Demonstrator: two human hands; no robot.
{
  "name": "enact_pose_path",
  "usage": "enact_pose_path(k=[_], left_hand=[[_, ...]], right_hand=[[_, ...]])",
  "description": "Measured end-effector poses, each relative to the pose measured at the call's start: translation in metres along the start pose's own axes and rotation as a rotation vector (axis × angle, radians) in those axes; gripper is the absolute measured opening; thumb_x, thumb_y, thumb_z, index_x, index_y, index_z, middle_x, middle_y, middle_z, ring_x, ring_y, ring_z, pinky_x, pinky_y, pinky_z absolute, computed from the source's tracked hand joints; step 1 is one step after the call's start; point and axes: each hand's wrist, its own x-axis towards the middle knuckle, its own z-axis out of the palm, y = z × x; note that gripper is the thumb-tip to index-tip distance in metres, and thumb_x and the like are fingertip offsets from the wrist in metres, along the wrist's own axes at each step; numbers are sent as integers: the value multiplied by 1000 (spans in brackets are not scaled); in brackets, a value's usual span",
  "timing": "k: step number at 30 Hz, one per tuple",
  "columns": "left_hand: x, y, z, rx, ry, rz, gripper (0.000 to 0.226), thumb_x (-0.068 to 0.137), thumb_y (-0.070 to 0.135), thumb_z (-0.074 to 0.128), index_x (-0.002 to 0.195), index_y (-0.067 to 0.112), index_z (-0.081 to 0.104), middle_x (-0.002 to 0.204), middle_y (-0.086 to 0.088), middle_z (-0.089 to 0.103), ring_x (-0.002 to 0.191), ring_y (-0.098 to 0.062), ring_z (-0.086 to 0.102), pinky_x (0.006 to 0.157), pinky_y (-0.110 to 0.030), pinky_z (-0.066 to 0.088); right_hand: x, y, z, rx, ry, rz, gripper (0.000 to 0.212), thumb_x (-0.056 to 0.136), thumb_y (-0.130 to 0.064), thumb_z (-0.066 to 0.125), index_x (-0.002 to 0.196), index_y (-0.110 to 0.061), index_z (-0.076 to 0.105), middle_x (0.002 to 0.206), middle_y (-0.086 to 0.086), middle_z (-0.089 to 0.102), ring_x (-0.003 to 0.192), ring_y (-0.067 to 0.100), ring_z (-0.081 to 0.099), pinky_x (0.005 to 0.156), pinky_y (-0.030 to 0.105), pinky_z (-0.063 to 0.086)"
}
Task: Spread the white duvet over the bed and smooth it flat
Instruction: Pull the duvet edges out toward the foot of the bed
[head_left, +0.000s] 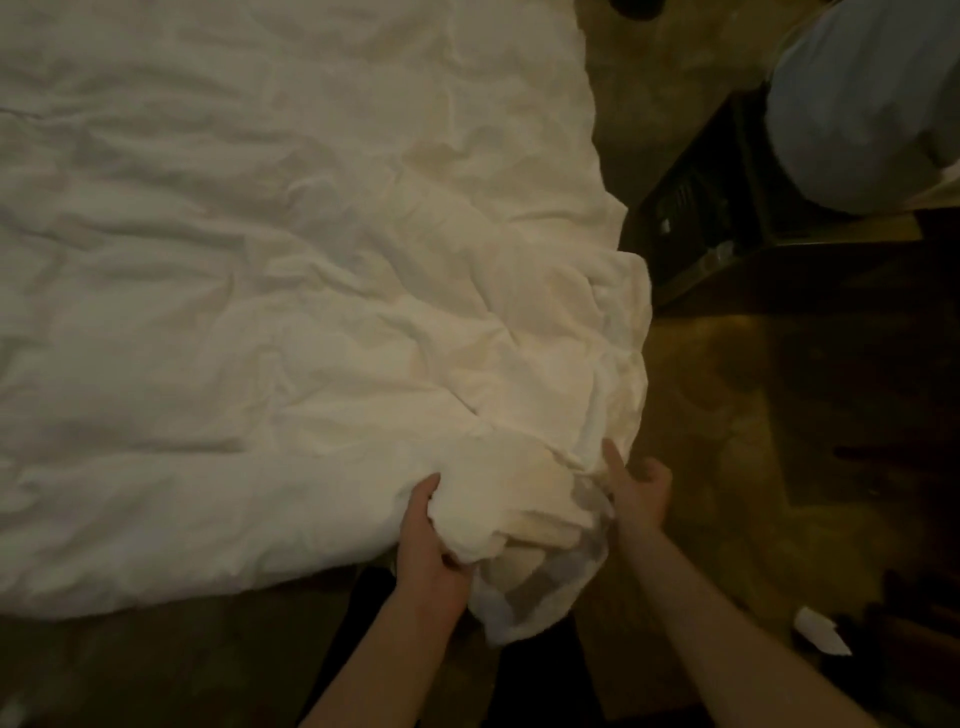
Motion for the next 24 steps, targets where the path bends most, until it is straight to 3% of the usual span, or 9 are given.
enact_pose_path(k=[3, 5, 8, 10, 12, 14, 17, 21, 24], left_hand=[[7, 4, 6, 11, 25, 138, 47, 91, 37, 57, 132, 13, 59, 124, -12, 67, 117, -34, 60, 89, -43, 50], [5, 3, 7, 1, 2, 233, 48, 88, 35, 61, 131, 15, 60, 127, -9, 65, 118, -30, 60, 93, -41, 49], [4, -21, -3, 408, 210, 502, 33, 89, 16, 69, 120, 25, 61, 134, 2, 59, 116, -16, 58, 91, -26, 49], [6, -41, -5, 673, 322, 570, 51, 73, 16, 85, 118, 24, 62, 126, 7, 63, 110, -12, 61, 95, -29, 47], [4, -57, -8, 784, 347, 553, 68, 61, 15, 92, 119, 24, 58, 115, 14, 64, 105, -6, 61, 101, -28, 43], [1, -67, -13, 746, 374, 556, 49, 72, 8, 85, 109, 27, 59, 103, 19, 62, 98, -4, 60, 100, -25, 39], [13, -86, -29, 600, 467, 620, 54, 81, 21, 78, 130, 24, 57, 124, 11, 62, 116, -15, 57, 109, -36, 39], [49, -128, -53, 310, 548, 327, 53, 86, 6, 70, 135, -1, 52, 136, -16, 57, 115, -30, 57, 97, -40, 45], [65, -126, -49, 257, 519, 267, 38, 86, 3, 69, 123, -5, 60, 120, -21, 65, 107, -35, 62, 86, -38, 49]], right_hand=[[55, -27, 20, -130, -117, 107, 118, 62, -57, 84, 154, -23, 18, 159, 10, 23, 141, 39, 29, 108, 56, 35], [74, -37, 32, -133, -268, 255, 121, 63, -50, 87, 155, -18, 15, 159, 13, 23, 142, 41, 28, 108, 55, 34], [73, -34, 30, -90, -457, 288, 102, 72, -35, 85, 150, -3, 28, 152, 16, 37, 136, 35, 38, 109, 43, 36], [74, -33, 19, -102, -483, 256, 86, 77, -29, 80, 145, -2, 36, 144, 15, 46, 126, 33, 47, 101, 39, 42], [69, -48, 2, -129, -498, 206, 71, 76, -28, 76, 136, -5, 45, 133, 14, 53, 112, 31, 52, 92, 38, 46], [66, -73, -14, -125, -489, 88, 48, 78, -24, 70, 120, -8, 51, 121, 12, 57, 105, 30, 55, 89, 40, 49], [66, -112, -29, -106, -431, -219, 32, 86, -17, 64, 114, -5, 55, 102, 4, 59, 103, 27, 57, 86, 38, 50], [78, -127, -24, -195, -341, -257, 31, 96, -14, 53, 119, 6, 57, 108, 15, 60, 101, 30, 58, 79, 35, 45], [69, -142, -10, -145, -390, -355, 42, 98, -12, 52, 137, 0, 45, 118, 5, 50, 114, 24, 51, 89, 31, 39]])
